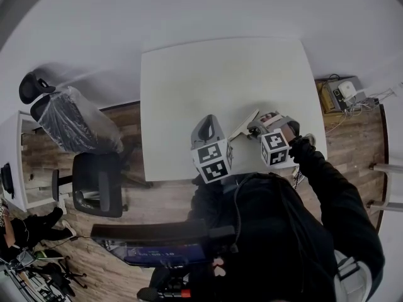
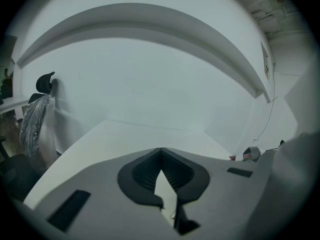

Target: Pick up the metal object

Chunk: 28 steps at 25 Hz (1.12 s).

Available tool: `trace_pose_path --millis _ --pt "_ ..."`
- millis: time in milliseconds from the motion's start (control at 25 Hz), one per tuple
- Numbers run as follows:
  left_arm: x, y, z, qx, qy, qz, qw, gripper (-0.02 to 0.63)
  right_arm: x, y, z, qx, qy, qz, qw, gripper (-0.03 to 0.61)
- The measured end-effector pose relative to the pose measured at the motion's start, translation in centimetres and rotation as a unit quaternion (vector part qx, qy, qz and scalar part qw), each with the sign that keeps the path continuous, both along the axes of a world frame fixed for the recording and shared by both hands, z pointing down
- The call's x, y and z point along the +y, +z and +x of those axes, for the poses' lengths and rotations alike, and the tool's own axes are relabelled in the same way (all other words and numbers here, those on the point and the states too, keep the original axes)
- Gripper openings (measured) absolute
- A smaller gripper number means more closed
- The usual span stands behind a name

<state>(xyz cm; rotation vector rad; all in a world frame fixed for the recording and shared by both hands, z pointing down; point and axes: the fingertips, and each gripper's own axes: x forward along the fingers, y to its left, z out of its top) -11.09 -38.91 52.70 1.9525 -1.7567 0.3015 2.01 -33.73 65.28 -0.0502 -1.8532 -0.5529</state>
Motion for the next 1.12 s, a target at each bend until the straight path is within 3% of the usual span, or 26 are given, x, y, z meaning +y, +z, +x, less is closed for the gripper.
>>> trace_pose_path --millis 680,1120 --pt "-1.3 0.2 -0.6 0.000 -0.001 0.001 1.0000 0.000 -1.5 -0.5 -0.9 -0.010 0.007 -0.001 1.000 0.018" --pt "-1.9 -0.5 -0.4 -0.001 0.001 0.008 1.0000 0.000 -2.2 -1.5 -0.5 -0.025 0.035 -0.009 0.999 0.005"
